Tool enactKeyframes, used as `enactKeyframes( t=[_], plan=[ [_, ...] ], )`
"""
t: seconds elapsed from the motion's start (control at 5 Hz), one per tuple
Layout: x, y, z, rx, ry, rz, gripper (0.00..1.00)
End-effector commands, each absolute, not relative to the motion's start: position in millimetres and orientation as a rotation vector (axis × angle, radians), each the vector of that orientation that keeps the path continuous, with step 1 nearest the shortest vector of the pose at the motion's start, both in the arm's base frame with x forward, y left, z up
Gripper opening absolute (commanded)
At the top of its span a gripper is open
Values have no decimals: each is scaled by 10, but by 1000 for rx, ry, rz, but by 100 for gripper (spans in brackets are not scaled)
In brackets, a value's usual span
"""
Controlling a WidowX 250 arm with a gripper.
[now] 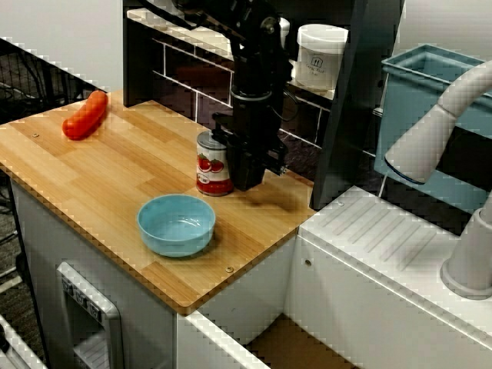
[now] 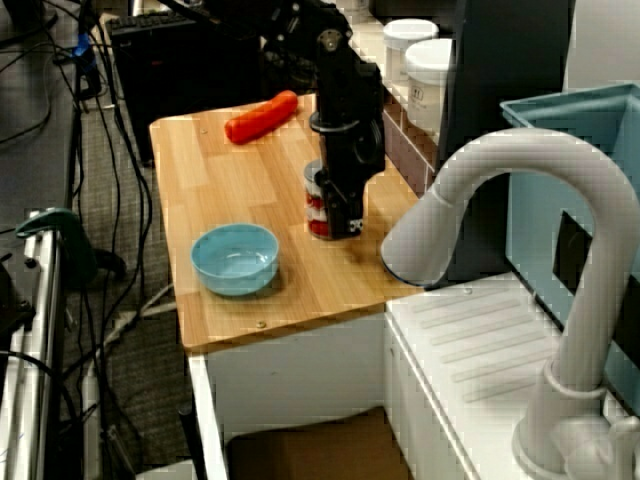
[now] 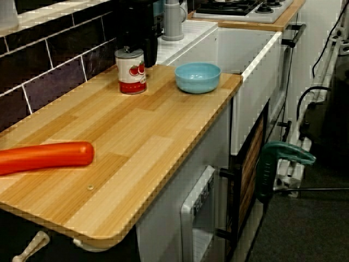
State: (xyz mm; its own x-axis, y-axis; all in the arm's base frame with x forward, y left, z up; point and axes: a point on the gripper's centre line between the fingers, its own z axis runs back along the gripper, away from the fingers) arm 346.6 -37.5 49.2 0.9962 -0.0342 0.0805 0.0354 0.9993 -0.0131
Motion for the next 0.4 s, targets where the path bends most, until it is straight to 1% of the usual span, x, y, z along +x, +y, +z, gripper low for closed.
enactKeyframes(
  t=[0.0,0.2],
  plan=[
    [3454,-114,834,-36,-165,12,0],
    [3437,8,871,-46,-167,31,0]
  ],
)
